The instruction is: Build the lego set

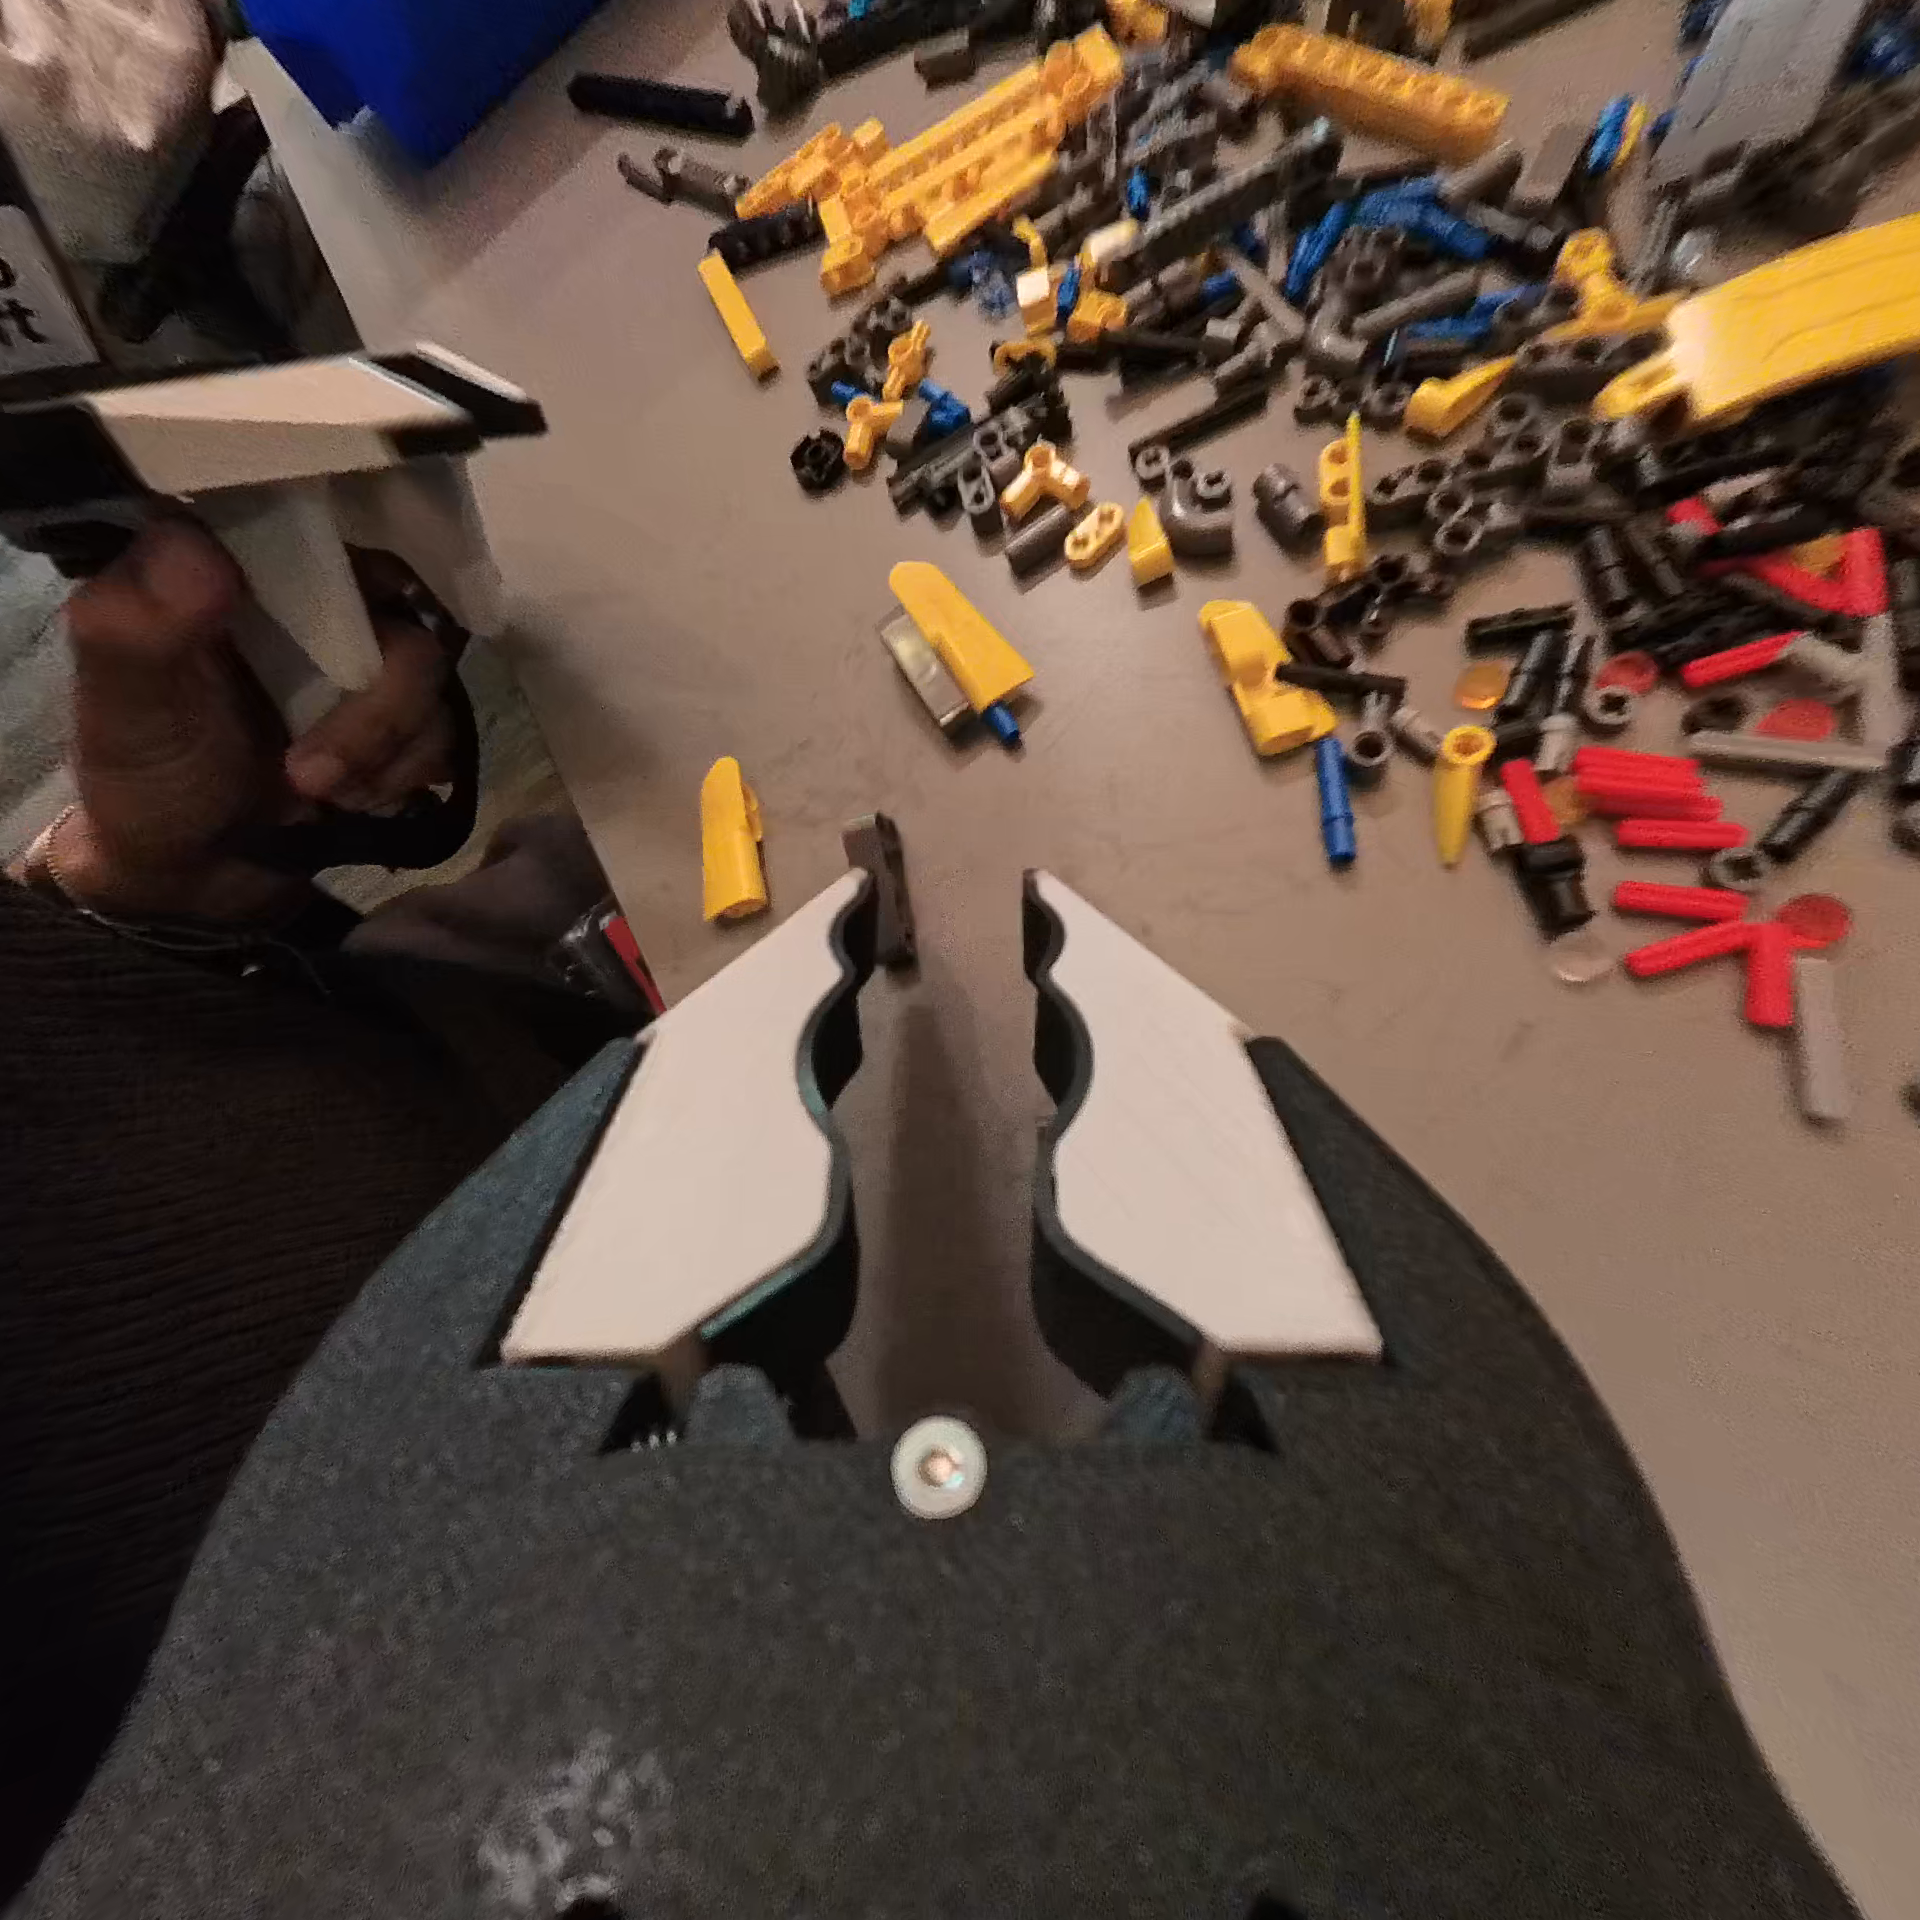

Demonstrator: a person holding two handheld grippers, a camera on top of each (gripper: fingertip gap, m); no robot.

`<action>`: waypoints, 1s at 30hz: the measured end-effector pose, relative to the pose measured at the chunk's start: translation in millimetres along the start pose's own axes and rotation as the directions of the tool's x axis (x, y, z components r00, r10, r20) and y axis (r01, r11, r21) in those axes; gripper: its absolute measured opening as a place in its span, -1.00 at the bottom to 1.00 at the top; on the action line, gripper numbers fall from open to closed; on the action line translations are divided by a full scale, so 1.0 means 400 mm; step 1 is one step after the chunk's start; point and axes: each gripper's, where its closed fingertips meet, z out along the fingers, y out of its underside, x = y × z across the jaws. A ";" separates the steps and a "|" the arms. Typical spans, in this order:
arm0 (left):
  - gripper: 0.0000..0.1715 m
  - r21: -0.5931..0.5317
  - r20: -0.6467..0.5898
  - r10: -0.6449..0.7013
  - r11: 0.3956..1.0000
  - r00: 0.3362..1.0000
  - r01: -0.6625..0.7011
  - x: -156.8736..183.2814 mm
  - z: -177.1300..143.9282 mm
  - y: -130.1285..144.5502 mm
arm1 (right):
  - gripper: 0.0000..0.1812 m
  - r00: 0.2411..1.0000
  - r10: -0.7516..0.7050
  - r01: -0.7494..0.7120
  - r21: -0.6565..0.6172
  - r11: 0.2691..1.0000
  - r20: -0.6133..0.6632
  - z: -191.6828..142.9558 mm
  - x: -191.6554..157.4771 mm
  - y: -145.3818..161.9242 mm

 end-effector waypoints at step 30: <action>-0.89 -0.103 -0.055 0.090 0.990 0.994 -0.095 0.048 0.036 0.053 | -0.91 0.977 -0.165 0.179 -0.101 0.979 0.135 0.042 -0.045 0.022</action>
